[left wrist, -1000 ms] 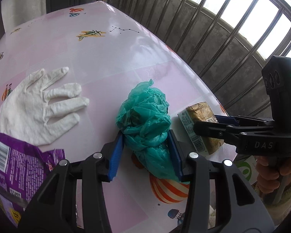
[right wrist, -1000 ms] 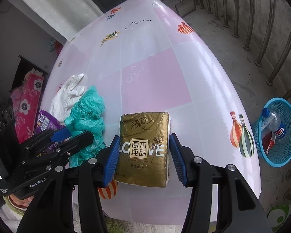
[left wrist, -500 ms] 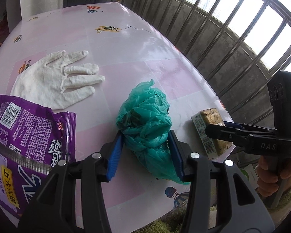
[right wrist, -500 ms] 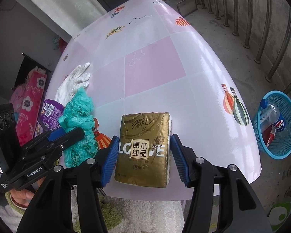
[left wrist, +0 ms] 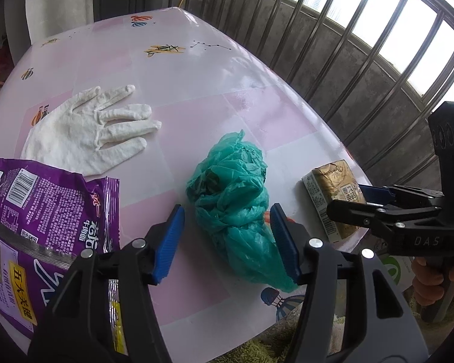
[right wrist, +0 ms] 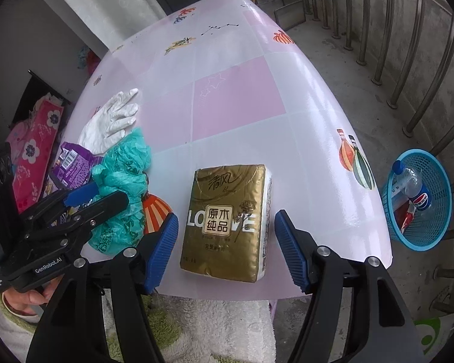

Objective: Collect trash
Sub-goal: 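Lift the green bag with the left tool while the right tool lifts the tissue pack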

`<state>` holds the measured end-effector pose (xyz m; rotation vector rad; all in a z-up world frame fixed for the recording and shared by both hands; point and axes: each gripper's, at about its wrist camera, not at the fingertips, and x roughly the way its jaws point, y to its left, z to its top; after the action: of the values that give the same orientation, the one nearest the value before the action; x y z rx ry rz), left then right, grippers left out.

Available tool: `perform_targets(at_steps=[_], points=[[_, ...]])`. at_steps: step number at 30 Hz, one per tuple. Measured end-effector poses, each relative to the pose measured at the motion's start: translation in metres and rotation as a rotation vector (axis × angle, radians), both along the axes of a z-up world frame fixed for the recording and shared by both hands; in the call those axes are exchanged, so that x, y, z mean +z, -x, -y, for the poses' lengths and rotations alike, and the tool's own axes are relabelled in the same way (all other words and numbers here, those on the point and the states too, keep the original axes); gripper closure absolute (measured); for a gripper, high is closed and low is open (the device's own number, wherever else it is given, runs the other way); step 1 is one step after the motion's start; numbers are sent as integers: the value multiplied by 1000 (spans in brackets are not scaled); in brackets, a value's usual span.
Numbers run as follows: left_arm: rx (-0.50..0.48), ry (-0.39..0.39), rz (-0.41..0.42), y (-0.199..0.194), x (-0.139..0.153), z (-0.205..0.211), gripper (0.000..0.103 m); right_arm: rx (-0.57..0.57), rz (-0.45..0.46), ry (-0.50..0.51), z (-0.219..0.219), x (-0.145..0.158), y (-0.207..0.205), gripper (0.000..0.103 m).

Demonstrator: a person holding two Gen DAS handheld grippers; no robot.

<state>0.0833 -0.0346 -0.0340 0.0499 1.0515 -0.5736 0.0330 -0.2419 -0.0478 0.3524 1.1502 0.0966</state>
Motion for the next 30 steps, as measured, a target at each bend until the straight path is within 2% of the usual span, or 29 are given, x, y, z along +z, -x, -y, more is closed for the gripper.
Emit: perform_targets(at_steps=[1,11,15,21,30], points=[[4,-4,-2,-1,-1,0,48,3,5,8,-2,0,0,34],[14,-38,24,-5,-4,8,48,33,3,79,-12,-2,-4,34],[1,-50,41,-3,-4,13,54,40,4,118,-15,-3,-2,38],[-11,-68,65,-3,-3,17,59,17,4,94,-9,-2,0,47],[-14,-80,85,0,-1,17,60,-1,11,84,-6,0,3,48]])
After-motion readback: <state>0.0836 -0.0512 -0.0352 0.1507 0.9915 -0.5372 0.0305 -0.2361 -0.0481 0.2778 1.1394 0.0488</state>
